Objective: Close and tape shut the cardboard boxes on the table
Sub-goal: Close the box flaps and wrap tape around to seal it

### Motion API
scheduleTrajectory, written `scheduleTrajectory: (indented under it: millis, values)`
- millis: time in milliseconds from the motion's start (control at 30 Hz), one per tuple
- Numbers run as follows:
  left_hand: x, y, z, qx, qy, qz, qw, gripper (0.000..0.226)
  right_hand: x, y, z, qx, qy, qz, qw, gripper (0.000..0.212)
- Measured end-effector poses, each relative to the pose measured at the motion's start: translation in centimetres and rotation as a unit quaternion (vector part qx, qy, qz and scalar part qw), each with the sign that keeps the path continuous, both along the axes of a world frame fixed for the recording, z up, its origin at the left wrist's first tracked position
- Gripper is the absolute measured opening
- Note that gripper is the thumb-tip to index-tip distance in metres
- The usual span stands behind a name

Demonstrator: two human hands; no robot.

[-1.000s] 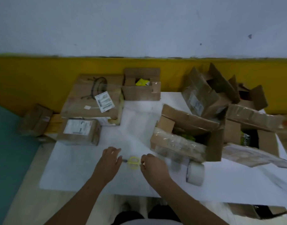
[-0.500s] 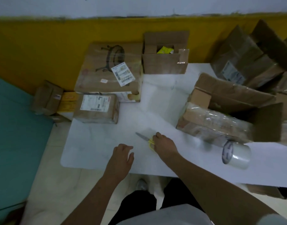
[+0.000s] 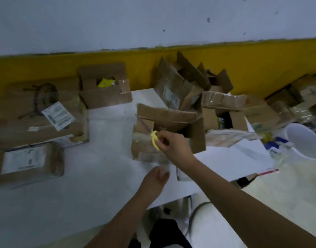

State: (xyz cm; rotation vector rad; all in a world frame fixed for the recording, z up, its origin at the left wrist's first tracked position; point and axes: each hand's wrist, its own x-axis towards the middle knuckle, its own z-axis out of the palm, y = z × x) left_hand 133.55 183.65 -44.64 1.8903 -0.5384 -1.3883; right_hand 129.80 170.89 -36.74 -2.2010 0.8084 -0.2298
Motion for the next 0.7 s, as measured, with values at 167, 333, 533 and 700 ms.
scheduleTrajectory:
  millis: [167, 333, 533, 700]
  values:
    - [-4.4, -6.9, 1.2, 0.015, 0.029, 0.144, 0.989, 0.049, -2.7, -5.8, -4.5, 0.029, 0.079, -0.024, 0.996, 0.017]
    - [-5.6, -9.0, -0.7, 0.022, 0.069, 0.222, 0.972, 0.019, -1.9, -6.5, -7.0, -0.023, 0.097, 0.009, 0.995, 0.022]
    - [-5.9, -8.7, -1.7, 0.058, 0.104, 0.198, 0.973, 0.008, -1.8, -6.2, -7.5, -0.091, 0.112, 0.036, 0.989, 0.028]
    - [-5.7, -8.7, 0.2, 0.051, 0.176, 0.175, 0.967, 0.014, -1.3, -6.4, -6.5, -0.062, 0.102, 0.03, 0.992, 0.027]
